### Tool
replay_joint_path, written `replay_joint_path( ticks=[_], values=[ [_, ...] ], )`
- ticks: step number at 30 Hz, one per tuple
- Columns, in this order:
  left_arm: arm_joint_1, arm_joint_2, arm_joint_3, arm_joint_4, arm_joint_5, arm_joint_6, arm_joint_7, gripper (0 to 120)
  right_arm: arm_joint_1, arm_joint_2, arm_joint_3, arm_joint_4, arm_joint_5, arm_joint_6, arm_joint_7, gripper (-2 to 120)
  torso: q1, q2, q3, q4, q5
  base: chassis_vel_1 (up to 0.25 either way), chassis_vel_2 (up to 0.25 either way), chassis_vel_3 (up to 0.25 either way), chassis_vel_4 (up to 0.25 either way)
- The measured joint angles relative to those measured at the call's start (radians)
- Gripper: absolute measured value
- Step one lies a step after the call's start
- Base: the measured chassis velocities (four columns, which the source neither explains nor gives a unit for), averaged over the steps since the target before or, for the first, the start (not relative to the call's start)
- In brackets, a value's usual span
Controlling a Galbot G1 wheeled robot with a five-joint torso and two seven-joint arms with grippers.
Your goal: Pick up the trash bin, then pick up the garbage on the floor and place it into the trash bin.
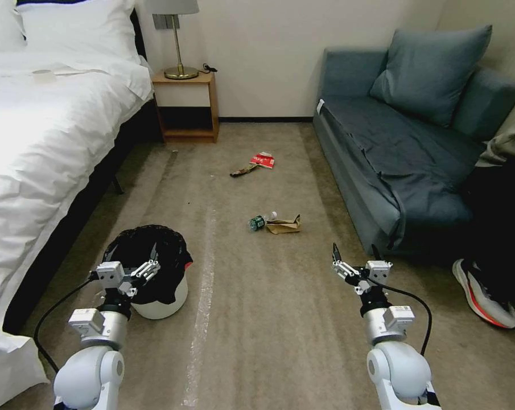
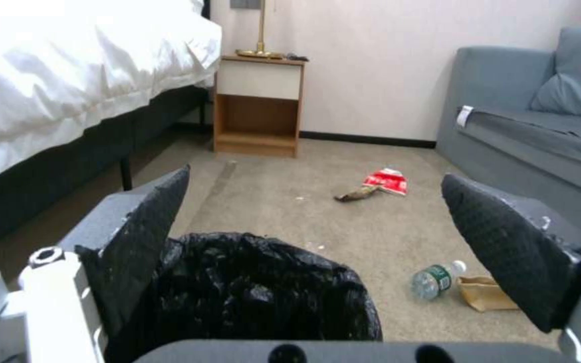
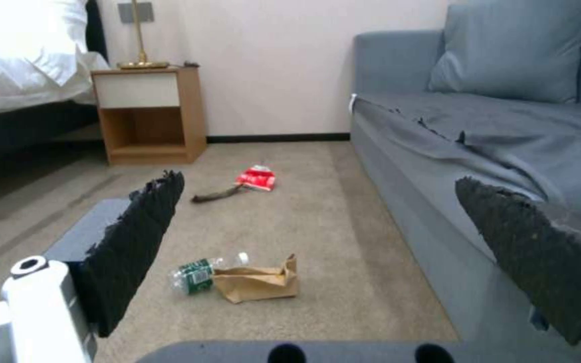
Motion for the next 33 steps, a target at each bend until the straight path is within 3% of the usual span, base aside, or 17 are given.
replay_joint_path(
  ticks=[26,32,33],
  values=[
    [-0.011,0.0,-0.006,0.009,0.011,-0.007,-0.002,100,-0.001,-0.005,0.015,-0.003,-0.003,0.01,0.0,100,0.0,0.0,0.0,0.0,0.0,0.0,0.0,0.0,0.0],
    [-0.025,-0.004,0.005,0.017,0.015,0.026,-0.096,100,0.013,-0.004,0.016,-0.01,-0.001,0.002,0.0,100,0.0,0.0,0.0,0.0,0.0,0.0,0.0,0.0,0.0],
    [-0.034,-0.01,0.017,0.015,-0.004,0.062,-0.177,100,0.015,-0.003,0.015,-0.017,-0.001,0.002,0.0,100,0.0,0.0,0.0,0.0002,-0.0001,0.0,0.0,0.0,0.0]
  ],
)
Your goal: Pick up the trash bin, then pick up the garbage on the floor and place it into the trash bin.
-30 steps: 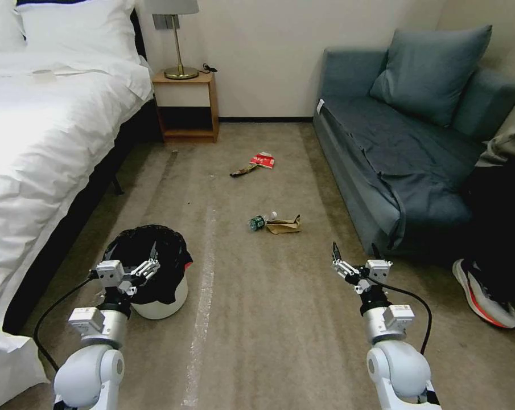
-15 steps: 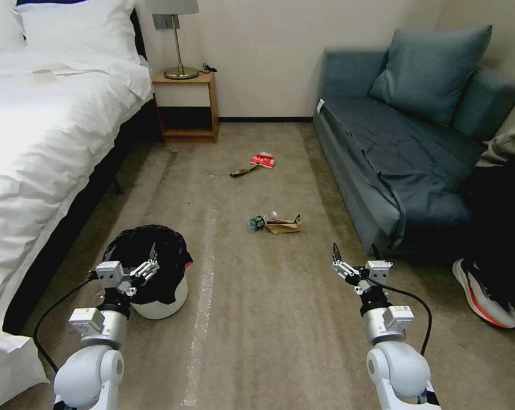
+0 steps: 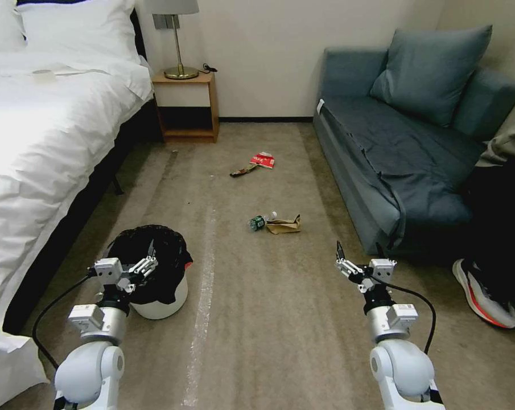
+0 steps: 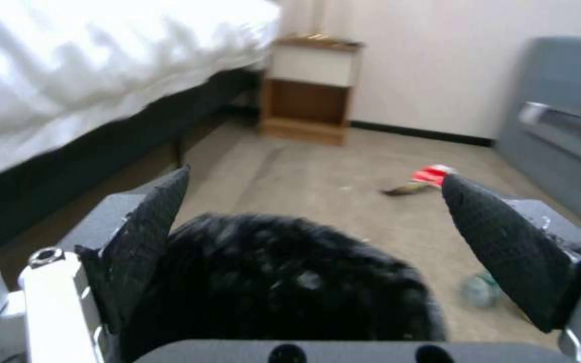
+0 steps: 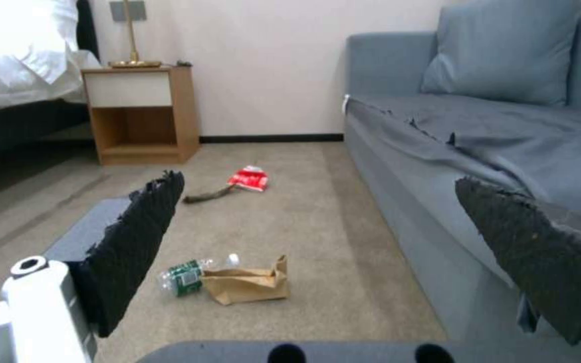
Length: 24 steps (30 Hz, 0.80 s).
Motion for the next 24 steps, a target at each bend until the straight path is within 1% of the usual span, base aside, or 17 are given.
replay_joint_path(
  ticks=[1,2,3,4,5,6,9,10,11,12,13,14,15,16,17,18,24],
  values=[
    [-0.006,-0.002,0.004,0.0,-0.009,0.012,-0.031,100,0.0,0.001,0.0,-0.002,0.0,0.0,0.0,100,0.0,0.0,0.0,0.0,0.0,0.0,0.0,0.0,0.0],
    [-0.036,-0.008,0.018,0.0,-0.051,0.057,-0.172,100,0.001,0.004,-0.003,-0.01,-0.003,0.0,-0.003,100,0.0,0.0,0.0,-0.0002,0.0001,0.0,0.0,0.0,0.0],
    [-0.036,-0.008,0.018,0.0,-0.051,0.057,-0.172,100,0.001,0.004,-0.003,-0.01,-0.003,0.0,-0.003,100,0.0,0.0,0.0,-0.0002,0.0001,0.0,0.0,0.0,0.0],
    [-0.047,-0.009,0.023,0.001,-0.07,0.071,-0.223,100,0.001,0.006,-0.004,-0.013,-0.004,0.0,-0.004,100,0.0,0.0,0.0,-0.0003,0.0002,0.0,0.0,0.0,0.0],
    [-0.064,-0.01,0.029,0.003,-0.1,0.091,-0.302,100,0.001,0.007,-0.006,-0.017,-0.005,0.001,-0.005,100,0.0,0.0,0.0,-0.0002,0.0,0.0,0.0,0.0,0.0],
    [-0.064,-0.01,0.029,0.003,-0.1,0.091,-0.302,100,0.001,0.007,-0.006,-0.017,-0.005,0.001,-0.005,100,0.0,0.0,0.0,-0.0002,0.0,0.0,0.0,0.0,0.0],
    [-0.133,-0.007,0.033,0.03,-0.174,0.143,-0.5,100,0.007,0.007,-0.006,-0.029,-0.01,0.003,-0.009,100,0.0,0.0,0.0,-0.0003,0.0,0.0,0.0,0.0,0.0],
    [-0.133,-0.007,0.033,0.03,-0.174,0.143,-0.5,100,0.007,0.007,-0.006,-0.029,-0.01,0.003,-0.009,100,0.0,0.0,0.0,-0.0003,0.0,0.0,0.0,0.0,0.0],
    [-0.154,-0.003,0.028,0.042,-0.205,0.162,-0.545,100,0.009,0.006,-0.005,-0.031,-0.01,0.004,-0.01,100,0.0,0.0,0.0,-0.0003,0.0,0.0,0.0,0.0,0.0],
    [-0.154,-0.003,0.028,0.042,-0.205,0.162,-0.545,100,0.009,0.006,-0.005,-0.031,-0.01,0.004,-0.01,100,0.0,0.0,0.0,-0.0003,0.0,0.0,0.0,0.0,0.0],
    [-0.174,0.002,0.022,0.054,-0.253,0.186,-0.591,100,0.012,0.005,-0.005,-0.035,-0.01,0.005,-0.011,100,0.0,0.0,0.0,-0.0002,0.0001,0.0,0.0,0.0,0.0],
    [-0.174,0.002,0.022,0.054,-0.253,0.186,-0.591,100,0.012,0.005,-0.005,-0.035,-0.01,0.005,-0.011,100,0.0,0.0,0.0,-0.0002,0.0001,0.0,0.0,0.0,0.0],
    [-0.191,0.006,0.02,0.066,-0.298,0.204,-0.629,100,0.014,0.004,-0.004,-0.038,-0.01,0.007,-0.012,100,0.0,0.0,0.0,-0.0001,0.0,0.0,0.0,0.0,0.0],
    [-0.231,0.012,0.012,0.111,-0.369,0.225,-0.697,100,0.014,0.004,-0.005,-0.046,-0.012,0.015,-0.013,100,0.0,0.0,0.0,-0.0002,0.0001,0.0,0.0,0.0,0.0],
    [-0.267,0.02,0.005,0.164,-0.41,0.233,-0.721,100,0.012,0.005,-0.006,-0.049,-0.014,0.022,-0.014,100,0.0,0.0,0.0,-0.0002,0.0,0.0,0.0,0.0,0.0],
    [-0.267,0.02,0.005,0.164,-0.41,0.233,-0.721,100,0.012,0.005,-0.006,-0.049,-0.014,0.022,-0.014,100,0.0,0.0,0.0,-0.0002,0.0,0.0,0.0,0.0,0.0],
    [-0.321,0.035,0.0,0.248,-0.474,0.255,-0.711,100,0.005,-0.001,-0.003,-0.048,-0.015,0.034,-0.016,100,0.0,0.0,0.0,-0.0002,0.0001,0.0,0.0,0.0,0.0]
  ],
)
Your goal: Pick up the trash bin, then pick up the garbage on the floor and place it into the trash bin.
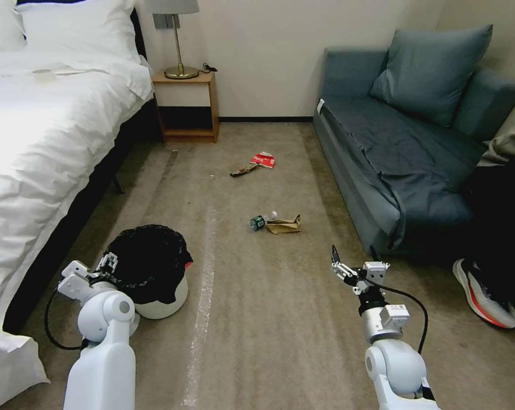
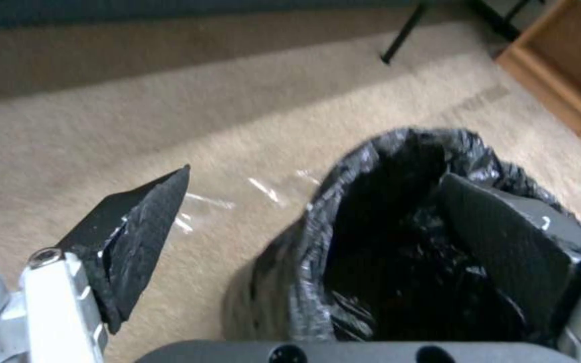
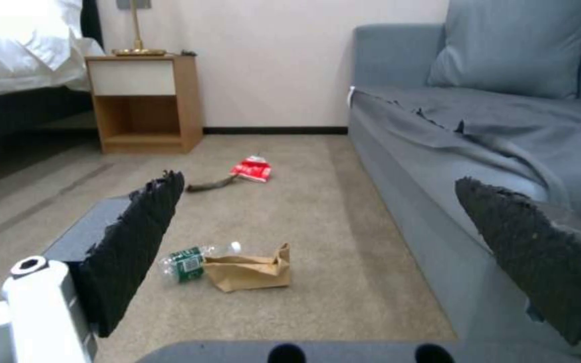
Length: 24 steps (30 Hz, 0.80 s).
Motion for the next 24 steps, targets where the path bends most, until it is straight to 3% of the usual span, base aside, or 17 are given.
replay_joint_path(
  ticks=[8,13,24],
  values=[
    [-0.043,0.002,0.011,0.097,-0.044,0.006,0.032,100,-0.02,-0.001,-0.001,0.0,-0.007,0.028,-0.006,100,0.0,0.0,0.0,-0.0001,-0.0001,0.0,0.0,0.0,0.0],
    [-0.054,0.001,0.003,0.137,-0.06,0.005,0.041,94,-0.024,0.001,0.0,-0.004,-0.011,0.039,-0.007,100,0.0,0.0,0.0,0.0,0.0007,0.0,0.0,0.0,0.0],
    [-0.042,-0.002,-0.005,0.161,-0.06,-0.003,0.069,51,-0.029,0.009,-0.004,-0.015,-0.02,0.053,-0.006,100,0.0,0.0,0.0,0.0004,0.0008,0.0,0.0,0.0,0.0]
  ],
)
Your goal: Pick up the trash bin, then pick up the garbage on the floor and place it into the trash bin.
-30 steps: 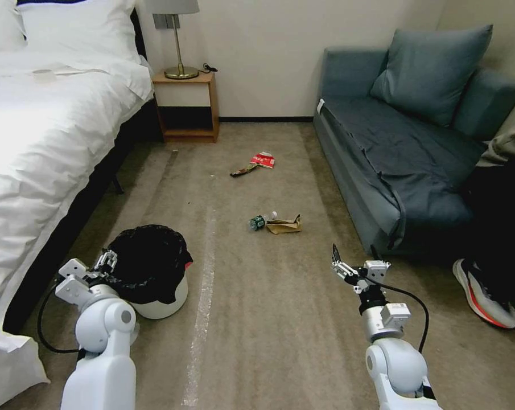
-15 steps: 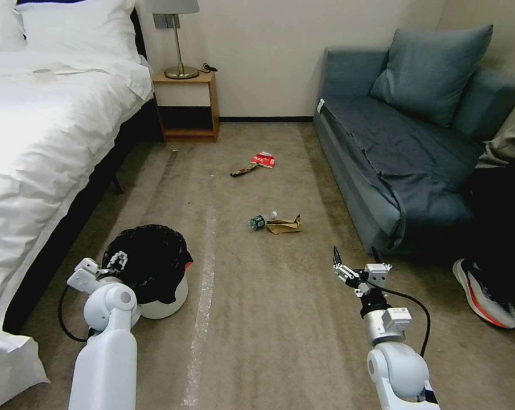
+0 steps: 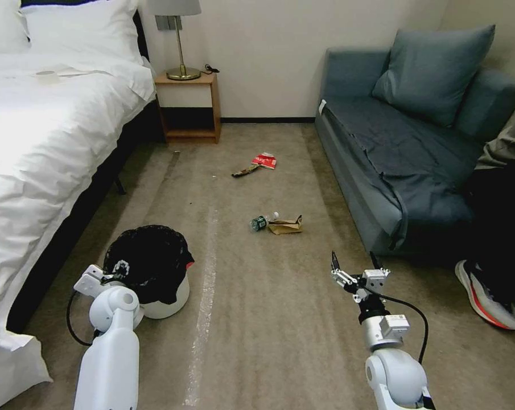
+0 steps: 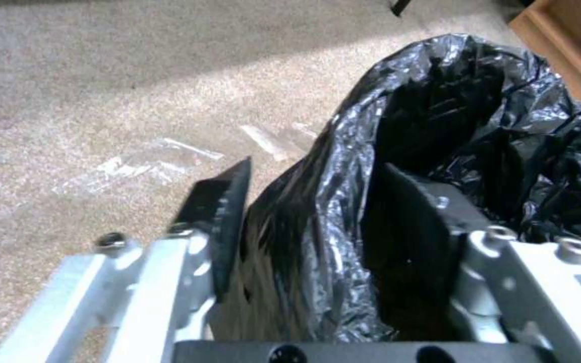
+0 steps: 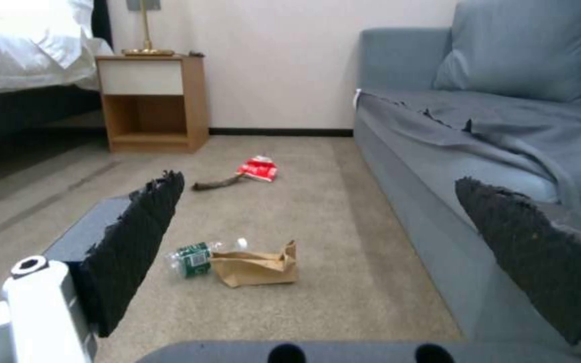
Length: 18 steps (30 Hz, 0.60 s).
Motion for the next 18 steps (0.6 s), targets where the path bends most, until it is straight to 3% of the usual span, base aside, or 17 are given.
replay_joint_path(
  ticks=[1,9,14,18],
  values=[
    [0.0,0.0,0.0,0.0,0.0,0.0,0.0,51,0.0,0.0,0.0,0.0,0.0,0.0,0.0,100,0.0,0.0,0.0,0.0,0.0,0.0,0.0,0.0,0.0],
    [0.014,-0.002,-0.004,-0.013,-0.001,-0.001,-0.001,16,0.006,0.002,-0.006,0.0,0.0,0.0,0.003,100,0.0,0.0,0.0,-0.0003,-0.0006,0.0,0.0,0.0,0.0],
    [0.02,-0.004,-0.006,-0.018,-0.002,-0.003,-0.002,4,0.01,0.001,-0.006,-0.001,0.0,0.0,0.005,100,0.0,0.0,0.0,-0.0006,-0.0008,0.0,0.0,0.0,0.0],
    [0.024,-0.006,-0.006,-0.021,-0.002,-0.005,-0.002,4,0.012,0.0,-0.007,-0.005,0.0,-0.001,0.005,100,0.0,0.0,0.0,-0.0005,-0.0009,0.0,0.0,0.0,0.0]
  ],
)
